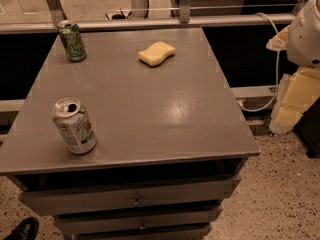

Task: Knock 7up can over

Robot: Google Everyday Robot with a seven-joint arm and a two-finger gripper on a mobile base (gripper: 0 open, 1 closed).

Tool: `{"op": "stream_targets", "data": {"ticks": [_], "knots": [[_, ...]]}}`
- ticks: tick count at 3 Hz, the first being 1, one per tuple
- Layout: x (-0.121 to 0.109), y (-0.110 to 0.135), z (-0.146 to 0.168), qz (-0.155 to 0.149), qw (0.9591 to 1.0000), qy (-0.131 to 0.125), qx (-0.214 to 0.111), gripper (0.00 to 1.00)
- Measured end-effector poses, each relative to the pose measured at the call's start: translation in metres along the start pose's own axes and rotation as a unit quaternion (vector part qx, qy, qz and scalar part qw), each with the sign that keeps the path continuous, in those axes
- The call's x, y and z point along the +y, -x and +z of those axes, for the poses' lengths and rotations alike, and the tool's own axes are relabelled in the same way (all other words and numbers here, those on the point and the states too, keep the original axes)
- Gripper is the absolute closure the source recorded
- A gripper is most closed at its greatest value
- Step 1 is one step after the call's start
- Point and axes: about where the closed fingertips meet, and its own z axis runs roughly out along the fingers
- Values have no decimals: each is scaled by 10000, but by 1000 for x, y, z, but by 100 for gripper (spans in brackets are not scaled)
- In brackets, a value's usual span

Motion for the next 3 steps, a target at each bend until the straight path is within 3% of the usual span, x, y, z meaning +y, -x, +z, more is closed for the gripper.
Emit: {"op": "stream_targets", "data": {"ticks": [1,2,3], "knots": [[0,0,0,0,10000,-1,0,0],[5,16,11,21,9996,48,-286,0],[18,49,33,4,9960,216,-864,0]]}}
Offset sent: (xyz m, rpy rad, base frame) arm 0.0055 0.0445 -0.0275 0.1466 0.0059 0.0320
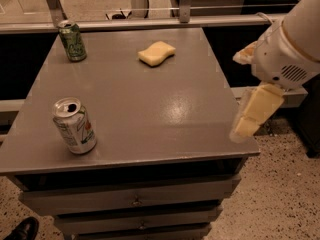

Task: Knock 7up can over

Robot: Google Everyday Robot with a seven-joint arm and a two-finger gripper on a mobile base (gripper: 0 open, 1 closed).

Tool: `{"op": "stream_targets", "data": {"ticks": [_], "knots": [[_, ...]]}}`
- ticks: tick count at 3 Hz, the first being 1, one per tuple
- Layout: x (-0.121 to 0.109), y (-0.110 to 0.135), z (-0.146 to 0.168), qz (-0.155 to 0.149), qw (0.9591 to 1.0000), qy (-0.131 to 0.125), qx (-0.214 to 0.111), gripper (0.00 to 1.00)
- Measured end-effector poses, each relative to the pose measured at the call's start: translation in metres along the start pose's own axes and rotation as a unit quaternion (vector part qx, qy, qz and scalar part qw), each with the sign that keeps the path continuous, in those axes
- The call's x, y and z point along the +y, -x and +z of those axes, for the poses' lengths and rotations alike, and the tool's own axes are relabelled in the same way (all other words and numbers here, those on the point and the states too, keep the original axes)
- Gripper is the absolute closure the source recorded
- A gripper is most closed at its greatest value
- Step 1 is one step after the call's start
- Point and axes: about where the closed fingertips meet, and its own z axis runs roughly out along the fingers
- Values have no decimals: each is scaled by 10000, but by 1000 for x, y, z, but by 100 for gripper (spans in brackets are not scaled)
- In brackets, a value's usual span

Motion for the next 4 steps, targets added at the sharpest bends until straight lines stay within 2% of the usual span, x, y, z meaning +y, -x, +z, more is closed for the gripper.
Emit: {"op": "stream_targets", "data": {"ticks": [1,2,3,4], "knots": [[20,49,37,-38,9959,273,-858,0],[44,117,64,32,9810,536,-1865,0],[44,117,63,26,9813,532,-1851,0],[54,131,75,-247,9786,594,-1952,0]]}}
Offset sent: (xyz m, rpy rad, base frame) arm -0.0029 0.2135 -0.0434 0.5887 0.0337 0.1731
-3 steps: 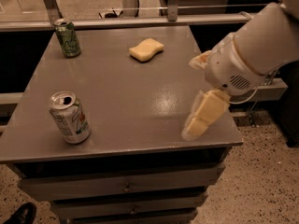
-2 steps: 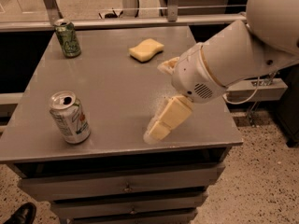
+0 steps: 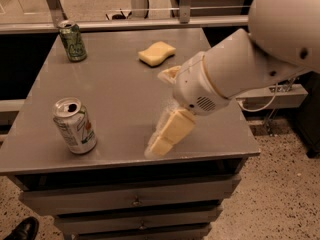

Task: Knock 7up can over

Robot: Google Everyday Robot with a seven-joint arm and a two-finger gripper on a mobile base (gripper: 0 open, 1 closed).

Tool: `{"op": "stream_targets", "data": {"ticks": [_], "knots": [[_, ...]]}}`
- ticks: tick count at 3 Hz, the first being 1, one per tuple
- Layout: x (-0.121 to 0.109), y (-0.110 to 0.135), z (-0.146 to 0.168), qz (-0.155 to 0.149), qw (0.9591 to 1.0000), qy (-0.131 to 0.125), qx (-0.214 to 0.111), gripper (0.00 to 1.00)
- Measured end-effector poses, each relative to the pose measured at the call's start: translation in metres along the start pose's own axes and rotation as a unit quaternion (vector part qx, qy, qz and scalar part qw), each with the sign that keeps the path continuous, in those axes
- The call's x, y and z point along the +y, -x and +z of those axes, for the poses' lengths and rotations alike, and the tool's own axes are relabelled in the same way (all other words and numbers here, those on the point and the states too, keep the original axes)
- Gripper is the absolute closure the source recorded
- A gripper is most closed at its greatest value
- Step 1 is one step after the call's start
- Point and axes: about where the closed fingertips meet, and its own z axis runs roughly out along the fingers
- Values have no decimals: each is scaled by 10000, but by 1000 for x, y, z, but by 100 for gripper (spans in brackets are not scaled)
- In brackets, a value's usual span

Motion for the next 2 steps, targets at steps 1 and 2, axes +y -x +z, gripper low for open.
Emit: {"op": "stream_targets", "data": {"ticks": [1,2], "knots": [[28,27,78,-531,9953,601,-543,0],[52,54,139,-769,9845,1094,-1137,0]]}}
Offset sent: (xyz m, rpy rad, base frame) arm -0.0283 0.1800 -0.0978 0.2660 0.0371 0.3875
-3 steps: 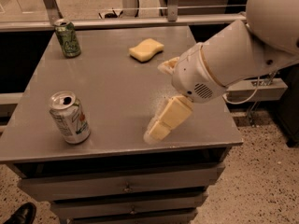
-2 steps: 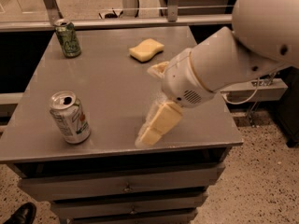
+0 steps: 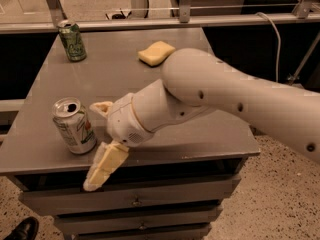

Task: Knock 7up can over

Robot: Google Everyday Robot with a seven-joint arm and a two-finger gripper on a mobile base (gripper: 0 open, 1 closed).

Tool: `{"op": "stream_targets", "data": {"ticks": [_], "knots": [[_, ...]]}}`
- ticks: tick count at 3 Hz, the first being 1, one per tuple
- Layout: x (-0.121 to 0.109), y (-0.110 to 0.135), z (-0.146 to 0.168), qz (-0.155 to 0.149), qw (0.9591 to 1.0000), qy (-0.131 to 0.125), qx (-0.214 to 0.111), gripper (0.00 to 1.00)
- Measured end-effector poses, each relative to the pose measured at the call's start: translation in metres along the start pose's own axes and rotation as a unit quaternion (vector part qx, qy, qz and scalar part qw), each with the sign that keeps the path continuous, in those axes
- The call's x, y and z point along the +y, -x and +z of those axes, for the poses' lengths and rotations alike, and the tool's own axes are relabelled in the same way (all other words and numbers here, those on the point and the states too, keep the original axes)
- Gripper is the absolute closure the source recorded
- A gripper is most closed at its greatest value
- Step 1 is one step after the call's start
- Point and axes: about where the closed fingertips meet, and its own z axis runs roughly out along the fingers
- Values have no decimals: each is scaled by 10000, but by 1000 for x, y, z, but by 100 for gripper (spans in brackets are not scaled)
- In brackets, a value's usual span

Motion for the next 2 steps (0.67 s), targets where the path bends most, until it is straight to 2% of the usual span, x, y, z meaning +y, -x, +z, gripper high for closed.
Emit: {"op": "stream_targets", "data": {"ticks": [1,2], "knots": [[-6,17,34,61,9983,175,-548,0],[-21,28,45,291,9939,198,-1041,0]]}}
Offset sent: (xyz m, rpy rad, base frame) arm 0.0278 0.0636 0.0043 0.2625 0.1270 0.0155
